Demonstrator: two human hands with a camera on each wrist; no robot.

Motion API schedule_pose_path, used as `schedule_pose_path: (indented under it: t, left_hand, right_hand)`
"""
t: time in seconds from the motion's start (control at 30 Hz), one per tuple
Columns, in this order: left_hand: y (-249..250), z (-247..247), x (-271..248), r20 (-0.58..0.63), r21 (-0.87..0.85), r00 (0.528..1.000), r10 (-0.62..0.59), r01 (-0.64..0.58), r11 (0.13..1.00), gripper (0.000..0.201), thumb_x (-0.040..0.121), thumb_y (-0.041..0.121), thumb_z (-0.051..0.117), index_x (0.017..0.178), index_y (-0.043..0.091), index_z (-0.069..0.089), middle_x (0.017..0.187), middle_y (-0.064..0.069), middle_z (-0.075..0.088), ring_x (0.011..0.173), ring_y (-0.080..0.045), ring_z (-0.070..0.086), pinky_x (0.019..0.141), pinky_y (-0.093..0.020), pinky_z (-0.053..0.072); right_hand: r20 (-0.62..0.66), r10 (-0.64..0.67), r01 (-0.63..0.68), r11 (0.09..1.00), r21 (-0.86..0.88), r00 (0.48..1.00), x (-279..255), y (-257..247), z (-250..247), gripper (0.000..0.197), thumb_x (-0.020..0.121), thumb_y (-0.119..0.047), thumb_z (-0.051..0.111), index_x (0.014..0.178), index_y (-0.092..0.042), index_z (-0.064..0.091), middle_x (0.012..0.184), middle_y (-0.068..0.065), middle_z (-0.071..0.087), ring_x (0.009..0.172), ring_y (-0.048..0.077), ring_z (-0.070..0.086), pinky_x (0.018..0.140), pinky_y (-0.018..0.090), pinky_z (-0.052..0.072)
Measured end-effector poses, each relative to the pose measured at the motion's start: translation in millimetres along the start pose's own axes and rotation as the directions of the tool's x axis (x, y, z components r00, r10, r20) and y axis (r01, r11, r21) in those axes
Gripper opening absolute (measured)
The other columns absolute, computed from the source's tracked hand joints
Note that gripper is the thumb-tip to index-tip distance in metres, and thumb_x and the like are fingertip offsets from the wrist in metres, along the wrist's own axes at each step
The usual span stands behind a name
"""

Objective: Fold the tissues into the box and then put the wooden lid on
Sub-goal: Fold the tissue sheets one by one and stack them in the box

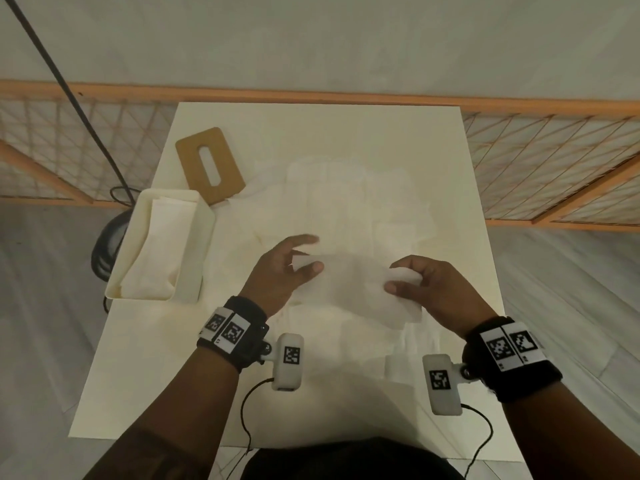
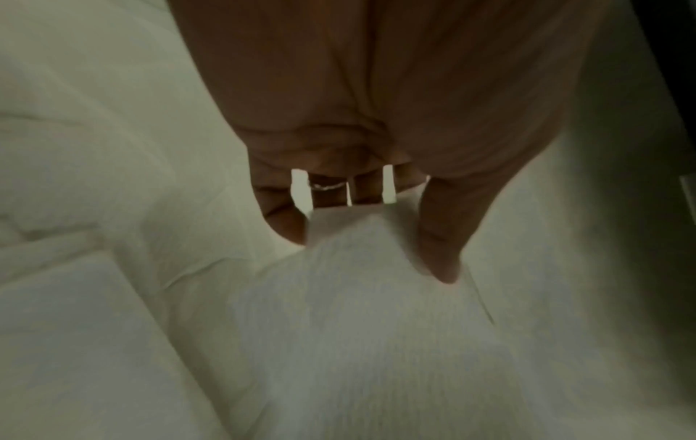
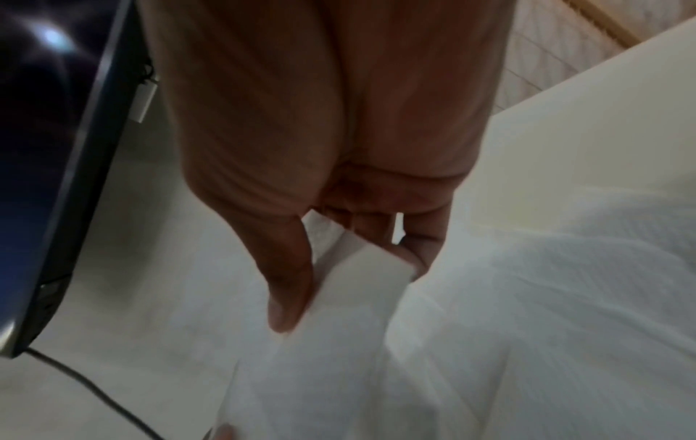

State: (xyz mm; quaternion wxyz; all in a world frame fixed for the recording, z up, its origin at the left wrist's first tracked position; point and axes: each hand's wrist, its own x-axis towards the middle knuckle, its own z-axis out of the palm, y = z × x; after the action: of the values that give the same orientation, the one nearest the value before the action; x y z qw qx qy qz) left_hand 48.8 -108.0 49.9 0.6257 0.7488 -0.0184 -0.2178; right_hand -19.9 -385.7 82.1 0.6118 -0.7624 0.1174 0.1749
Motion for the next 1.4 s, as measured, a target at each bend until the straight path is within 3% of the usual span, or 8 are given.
schedule_pose_path:
  t: [0.13, 0.4, 0.5, 0.7, 0.83, 1.2, 1.3, 1.4]
  left_hand:
    - [3.0, 0.2, -2.0, -0.116, 0.204, 0.989, 0.09, -0.065, 0.977, 0.009, 0.095, 0.026, 0.07, 0.094, 0.019, 0.075, 0.056, 0.022, 0.054, 0.056, -0.002, 0.045, 0.069, -0.021, 0.041]
    - [1.1, -10.5, -10.4, -0.155, 0.206, 0.982, 0.104, -0.071, 0.976, 0.011, 0.095, 0.031, 0.069, 0.088, 0.027, 0.077, 0.08, 0.019, 0.073, 0.076, -0.007, 0.063, 0.081, -0.029, 0.05]
    - [0.5, -13.4, -12.4, -0.166, 0.224, 0.982, 0.095, -0.056, 0.973, 0.009, 0.095, 0.032, 0.07, 0.09, 0.034, 0.077, 0.077, 0.017, 0.073, 0.08, -0.013, 0.067, 0.086, -0.038, 0.055]
    - [-7.0, -16.0, -14.2, -0.147, 0.199, 0.987, 0.064, -0.034, 0.98, 0.023, 0.082, 0.063, 0.067, 0.095, 0.046, 0.076, 0.093, -0.022, 0.071, 0.09, -0.037, 0.069, 0.089, -0.055, 0.056]
    - [-5.7, -16.0, -18.9, -0.142, 0.15, 0.99, 0.024, -0.002, 0.989, 0.01, 0.09, 0.045, 0.07, 0.097, 0.04, 0.076, 0.092, 0.002, 0.078, 0.094, -0.023, 0.073, 0.095, -0.051, 0.056]
    - [-54.7, -11.9, -39.0, -0.123, 0.109, 0.969, -0.216, 0.229, 0.967, 0.01, 0.089, 0.024, 0.076, 0.09, 0.034, 0.073, 0.089, -0.013, 0.074, 0.084, -0.033, 0.068, 0.08, -0.056, 0.058]
    - [-70.6, -8.6, -47.3, -0.091, 0.217, 0.966, -0.244, 0.258, 0.942, 0.017, 0.09, 0.02, 0.074, 0.097, 0.033, 0.067, 0.068, -0.003, 0.066, 0.064, -0.018, 0.062, 0.078, -0.048, 0.058]
    - [-76.2, -2.1, -51.4, -0.081, 0.318, 0.971, -0.226, 0.24, 0.917, 0.026, 0.089, 0.016, 0.074, 0.101, 0.036, 0.062, 0.086, 0.001, 0.072, 0.064, -0.014, 0.065, 0.073, -0.035, 0.058]
  right_hand:
    - [-0.099, -0.003, 0.002, 1.0, -0.01, 0.995, -1.2, -1.1, -6.2, 0.025, 0.077, -0.018, 0.088, 0.097, -0.017, 0.073, 0.09, 0.0, 0.078, 0.078, 0.018, 0.075, 0.069, 0.026, 0.058]
    - [-0.308, 0.007, 0.048, 0.984, 0.17, 0.952, -5.6, 9.5, 2.1, 0.007, 0.09, -0.013, 0.075, 0.096, -0.013, 0.075, 0.095, 0.019, 0.07, 0.077, 0.01, 0.061, 0.072, 0.032, 0.048]
    - [-0.269, 0.033, 0.036, 0.968, 0.248, 0.963, -6.8, 14.0, 5.3, 0.016, 0.085, -0.005, 0.078, 0.098, -0.012, 0.073, 0.088, 0.008, 0.065, 0.082, 0.014, 0.059, 0.077, 0.033, 0.047]
    - [-0.14, 0.117, -0.086, 0.973, 0.215, 0.983, -4.6, 7.7, 10.8, 0.02, 0.092, -0.029, 0.073, 0.111, -0.025, 0.074, 0.105, 0.003, 0.075, 0.092, 0.009, 0.065, 0.084, 0.033, 0.047]
    - [-0.212, 0.138, -0.093, 0.974, 0.208, 0.968, -2.8, 13.1, 13.1, 0.012, 0.095, -0.025, 0.07, 0.101, -0.018, 0.077, 0.088, -0.004, 0.071, 0.083, 0.011, 0.059, 0.082, 0.034, 0.048]
    - [-0.147, 0.221, -0.225, 0.974, -0.006, 0.964, 4.7, 69.5, 35.2, 0.037, 0.087, -0.006, 0.075, 0.111, -0.03, 0.058, 0.099, 0.01, 0.074, 0.086, 0.029, 0.071, 0.084, 0.047, 0.057]
    - [-0.24, 0.185, -0.213, 0.973, -0.094, 0.953, 8.0, 83.7, 44.8, 0.028, 0.091, -0.007, 0.069, 0.099, -0.03, 0.055, 0.101, 0.006, 0.072, 0.086, 0.025, 0.071, 0.066, 0.03, 0.055]
    - [-0.295, 0.085, -0.158, 0.959, -0.234, 0.952, 9.7, 88.1, 51.0, 0.021, 0.094, -0.006, 0.062, 0.089, -0.025, 0.056, 0.095, 0.0, 0.07, 0.083, 0.019, 0.069, 0.053, 0.01, 0.045]
